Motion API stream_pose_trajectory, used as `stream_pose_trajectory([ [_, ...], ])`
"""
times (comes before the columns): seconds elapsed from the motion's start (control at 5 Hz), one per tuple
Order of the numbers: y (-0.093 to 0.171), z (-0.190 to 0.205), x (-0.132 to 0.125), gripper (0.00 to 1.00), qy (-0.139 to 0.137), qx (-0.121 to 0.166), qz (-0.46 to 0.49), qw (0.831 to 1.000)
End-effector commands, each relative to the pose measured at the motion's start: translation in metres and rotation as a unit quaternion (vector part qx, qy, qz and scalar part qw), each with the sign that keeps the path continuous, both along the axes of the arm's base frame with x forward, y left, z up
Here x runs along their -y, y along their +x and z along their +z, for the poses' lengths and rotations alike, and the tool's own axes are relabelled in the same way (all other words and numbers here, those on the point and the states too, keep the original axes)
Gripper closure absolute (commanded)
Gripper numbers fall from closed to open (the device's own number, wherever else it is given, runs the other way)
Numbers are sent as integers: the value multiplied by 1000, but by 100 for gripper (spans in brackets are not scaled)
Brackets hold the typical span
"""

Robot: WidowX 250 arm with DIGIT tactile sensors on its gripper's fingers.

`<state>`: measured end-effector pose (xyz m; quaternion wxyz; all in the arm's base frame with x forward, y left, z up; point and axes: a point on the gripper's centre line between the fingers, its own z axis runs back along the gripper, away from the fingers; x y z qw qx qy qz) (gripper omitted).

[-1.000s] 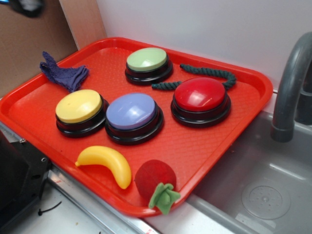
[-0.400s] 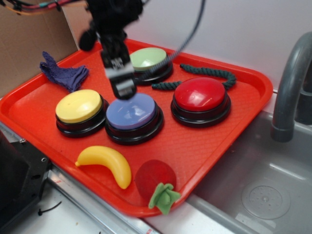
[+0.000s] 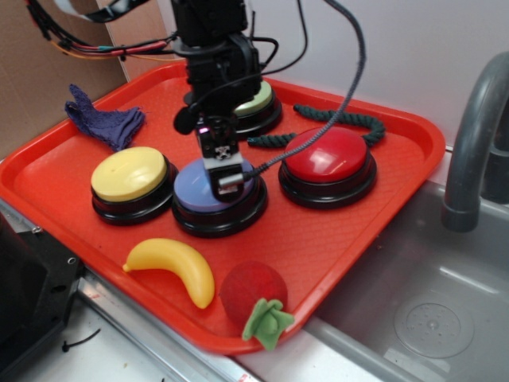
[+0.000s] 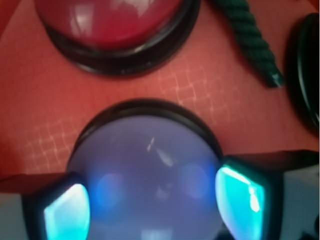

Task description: Push the purple button.

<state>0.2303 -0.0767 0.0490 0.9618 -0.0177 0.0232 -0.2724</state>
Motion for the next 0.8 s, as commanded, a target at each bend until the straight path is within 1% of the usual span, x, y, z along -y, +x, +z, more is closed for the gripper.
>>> stream_pose_trajectory([
  [0.0,-10,14,5,0,9,26,-29,999],
  [0.2,-12,25,4,0,4,48,-33,998],
  [0.4,-13,39,2,0,15,55,-26,998],
  [0.6,-11,40,-1,0,8,41,-9,999],
])
